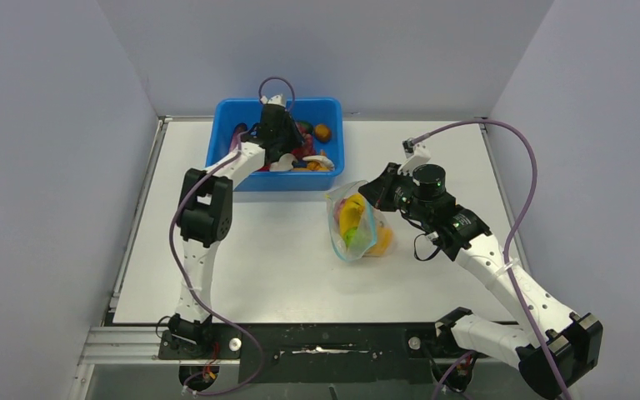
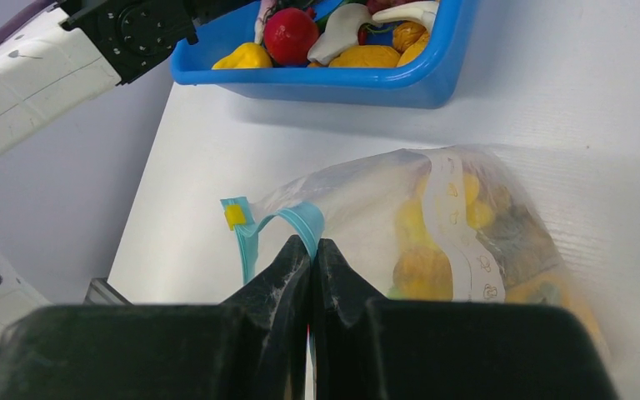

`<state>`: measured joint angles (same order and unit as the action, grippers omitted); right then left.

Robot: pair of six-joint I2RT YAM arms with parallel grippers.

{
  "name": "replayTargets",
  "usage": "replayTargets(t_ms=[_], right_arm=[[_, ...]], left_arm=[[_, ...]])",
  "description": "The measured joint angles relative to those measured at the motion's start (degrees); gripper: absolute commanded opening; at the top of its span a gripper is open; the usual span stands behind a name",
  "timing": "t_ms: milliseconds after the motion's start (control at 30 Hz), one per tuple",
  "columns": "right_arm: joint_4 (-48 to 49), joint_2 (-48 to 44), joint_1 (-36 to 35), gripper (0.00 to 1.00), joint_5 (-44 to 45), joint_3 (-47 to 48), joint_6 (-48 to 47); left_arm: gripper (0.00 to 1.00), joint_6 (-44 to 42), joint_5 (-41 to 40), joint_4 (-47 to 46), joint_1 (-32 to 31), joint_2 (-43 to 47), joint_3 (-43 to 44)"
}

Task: Place the food in the zip-top bag and seal the zipper
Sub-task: Pick up the fake fruit from the bin.

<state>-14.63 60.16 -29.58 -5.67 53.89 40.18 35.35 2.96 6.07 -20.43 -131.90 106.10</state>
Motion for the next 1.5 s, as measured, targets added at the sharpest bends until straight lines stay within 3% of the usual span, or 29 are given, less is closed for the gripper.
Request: replayTargets(t_ms=[1100,1500], right_arm=[[2.4,4.3,0.0,0.0,-1.9,-0.1,7.4],[5.8,8.0,0.0,0.0,-2.1,0.1,13.3]], left_arm=[[0.02,6.8,7.7,-10.8,-0.2,40.8,-31.5],[0.02,10.6,9.4,-14.2,-4.8,57.4,-40.9]])
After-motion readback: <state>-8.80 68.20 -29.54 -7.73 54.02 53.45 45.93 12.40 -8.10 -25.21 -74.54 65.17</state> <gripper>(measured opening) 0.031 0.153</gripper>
